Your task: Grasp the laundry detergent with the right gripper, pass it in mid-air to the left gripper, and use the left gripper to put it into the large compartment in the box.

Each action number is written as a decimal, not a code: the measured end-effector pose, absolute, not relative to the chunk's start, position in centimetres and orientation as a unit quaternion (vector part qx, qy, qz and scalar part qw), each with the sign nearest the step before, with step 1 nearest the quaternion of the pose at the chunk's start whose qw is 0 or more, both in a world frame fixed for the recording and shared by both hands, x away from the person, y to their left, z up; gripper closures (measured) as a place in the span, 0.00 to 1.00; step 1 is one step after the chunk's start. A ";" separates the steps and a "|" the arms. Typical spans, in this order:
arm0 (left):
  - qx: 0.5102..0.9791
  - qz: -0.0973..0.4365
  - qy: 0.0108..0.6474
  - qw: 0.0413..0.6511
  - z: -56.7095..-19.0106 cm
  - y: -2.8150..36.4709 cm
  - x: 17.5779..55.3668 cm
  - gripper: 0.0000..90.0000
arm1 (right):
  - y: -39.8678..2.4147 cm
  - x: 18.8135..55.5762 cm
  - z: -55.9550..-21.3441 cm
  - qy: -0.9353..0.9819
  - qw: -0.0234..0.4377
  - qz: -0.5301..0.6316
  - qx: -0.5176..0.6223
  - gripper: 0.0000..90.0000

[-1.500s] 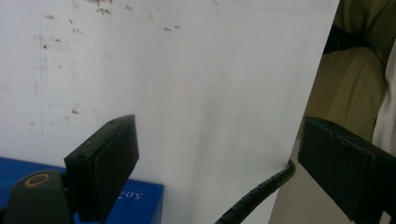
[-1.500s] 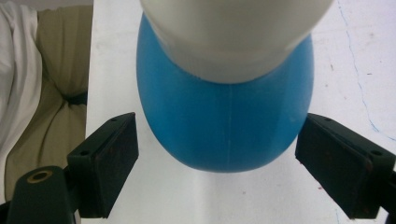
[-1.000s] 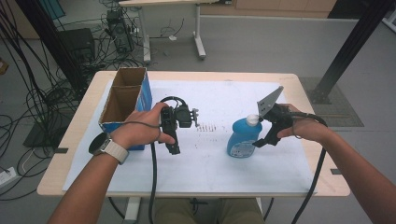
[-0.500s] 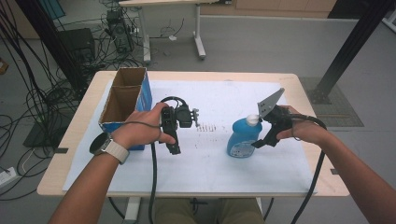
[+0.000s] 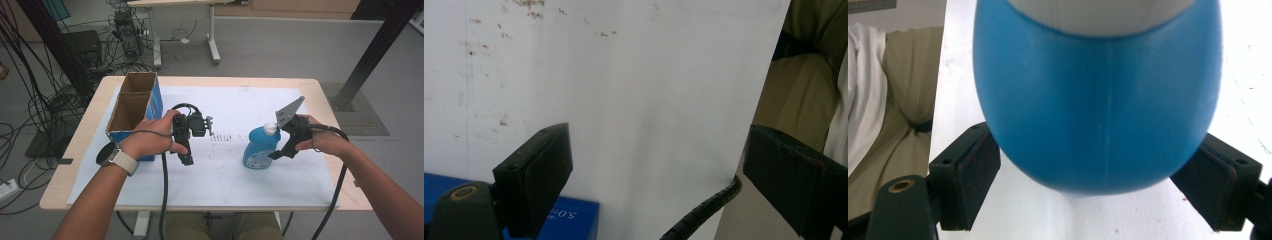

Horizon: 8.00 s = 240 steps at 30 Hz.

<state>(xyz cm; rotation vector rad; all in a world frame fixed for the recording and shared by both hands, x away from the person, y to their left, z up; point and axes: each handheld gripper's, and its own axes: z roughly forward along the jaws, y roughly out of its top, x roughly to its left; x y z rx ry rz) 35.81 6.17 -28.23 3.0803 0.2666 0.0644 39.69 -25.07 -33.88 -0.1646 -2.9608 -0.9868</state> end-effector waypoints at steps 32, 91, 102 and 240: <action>0.996 0.021 0.087 0.027 -28.3 6.2 35.8 0.14 | -25.2 39.6 -35.2 -0.938 0.005 -0.344 -0.054 0.22; 0.995 0.024 0.089 0.028 -28.4 6.2 35.9 0.14 | -25.6 39.3 -36.7 -0.920 -0.003 -0.387 -0.062 0.25; 0.995 0.024 0.090 0.028 -28.4 6.3 35.9 0.15 | -25.6 39.2 -37.2 -0.916 0.002 -0.396 -0.063 0.27; 0.995 0.022 0.094 0.032 -28.9 6.4 36.0 0.15 | -25.5 39.4 -39.4 -0.887 0.011 -0.455 -0.070 0.35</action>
